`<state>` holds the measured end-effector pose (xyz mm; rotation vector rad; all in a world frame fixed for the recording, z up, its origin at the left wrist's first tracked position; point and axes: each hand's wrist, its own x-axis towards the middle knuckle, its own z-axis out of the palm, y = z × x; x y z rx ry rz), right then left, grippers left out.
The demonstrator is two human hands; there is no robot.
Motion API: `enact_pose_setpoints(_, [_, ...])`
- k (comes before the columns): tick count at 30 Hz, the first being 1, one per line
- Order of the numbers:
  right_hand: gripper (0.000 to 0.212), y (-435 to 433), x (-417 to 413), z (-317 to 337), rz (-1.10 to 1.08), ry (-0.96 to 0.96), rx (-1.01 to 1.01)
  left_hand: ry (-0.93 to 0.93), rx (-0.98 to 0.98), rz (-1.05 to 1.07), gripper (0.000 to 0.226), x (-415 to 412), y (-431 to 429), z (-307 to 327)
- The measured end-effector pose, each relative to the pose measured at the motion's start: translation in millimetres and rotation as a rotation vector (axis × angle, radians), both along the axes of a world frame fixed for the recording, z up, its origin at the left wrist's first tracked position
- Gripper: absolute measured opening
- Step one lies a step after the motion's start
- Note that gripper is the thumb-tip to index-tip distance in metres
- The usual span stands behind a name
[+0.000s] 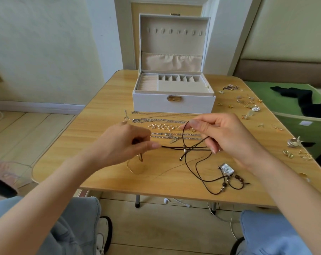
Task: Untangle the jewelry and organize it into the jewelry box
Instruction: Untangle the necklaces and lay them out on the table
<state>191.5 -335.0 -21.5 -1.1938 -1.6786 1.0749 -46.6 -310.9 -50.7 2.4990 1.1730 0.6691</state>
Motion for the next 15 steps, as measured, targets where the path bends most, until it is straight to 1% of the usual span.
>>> enact_pose_setpoints(1, [0.024, -0.1, -0.1, 0.5, 0.022, 0.018, -0.009, 0.069, 0.068, -0.013, 0.055, 0.4, 0.8, -3.1])
enact_pose_setpoints(3, [0.027, -0.9, -0.5, 1.5, 0.077, 0.051, -0.028, 0.130, 0.144, -0.036, 0.052, 1.4, 1.5, -4.4])
enact_pose_setpoints(6, [0.031, -1.2, -0.3, 2.1, 0.164, 0.073, -0.043, 0.139, 0.154, -0.035, 0.051, 2.0, 2.3, -2.7])
enact_pose_setpoints(8, [0.029, -1.7, -0.4, 1.9, 0.216, 0.056, -0.024, 0.184, 0.166, 0.004, 0.062, 2.4, 1.0, -3.5])
enact_pose_setpoints(10, [0.027, -3.6, -2.5, 1.0, 0.264, 0.027, 0.006, 0.205, 0.270, 0.013, 0.072, 6.1, -0.1, -7.2])
enact_pose_setpoints(11, [0.028, -4.7, -4.4, 0.2, 0.288, 0.007, 0.018, 0.171, 0.290, -0.002, 0.075, 9.7, -1.4, -8.5])
enact_pose_setpoints(12, [0.029, -5.9, -6.6, -0.8, 0.309, -0.010, 0.026, 0.084, 0.242, -0.022, 0.076, 14.4, -4.1, -9.0])
enact_pose_setpoints(13, [0.029, -6.9, -8.8, -1.7, 0.322, -0.021, 0.034, -0.045, 0.126, -0.049, 0.076, 19.8, -6.8, -9.0])
enact_pose_setpoints(14, [0.028, -7.5, -10.6, -2.3, 0.320, -0.021, 0.041, -0.177, -0.020, -0.079, 0.070, 25.1, -8.7, -8.2])
enact_pose_setpoints(15, [0.027, -7.4, -11.4, -2.3, 0.301, -0.015, 0.047, -0.279, -0.162, -0.100, 0.058, 29.4, -9.8, -6.2])
